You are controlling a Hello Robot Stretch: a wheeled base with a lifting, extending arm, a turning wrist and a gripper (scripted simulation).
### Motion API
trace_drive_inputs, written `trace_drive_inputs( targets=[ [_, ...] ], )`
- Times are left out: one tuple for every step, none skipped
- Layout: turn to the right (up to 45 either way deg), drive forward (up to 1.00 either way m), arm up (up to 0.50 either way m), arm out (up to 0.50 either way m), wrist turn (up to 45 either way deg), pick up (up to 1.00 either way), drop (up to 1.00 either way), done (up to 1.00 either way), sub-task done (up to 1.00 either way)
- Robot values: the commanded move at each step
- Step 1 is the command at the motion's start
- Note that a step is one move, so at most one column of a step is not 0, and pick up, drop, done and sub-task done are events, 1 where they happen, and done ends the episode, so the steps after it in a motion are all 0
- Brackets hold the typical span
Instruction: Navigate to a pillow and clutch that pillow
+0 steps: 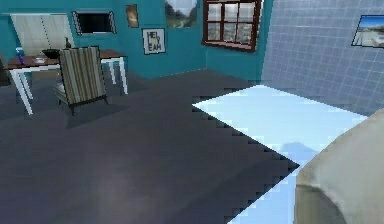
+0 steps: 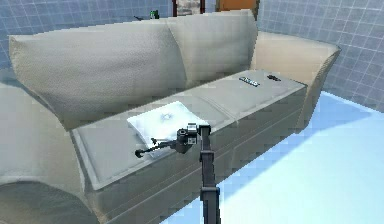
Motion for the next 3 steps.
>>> trace_drive_inputs(
  targets=[
    [0.0,0.00,0.34,0.00,0.0,0.00,0.00,0.00,0.00],
    [0.0,0.00,0.00,0.00,-45.0,0.00,0.00,0.00,0.00],
    [0.0,0.00,0.00,0.00,-24.0,0.00,0.00,0.00,0.00]
  ],
)
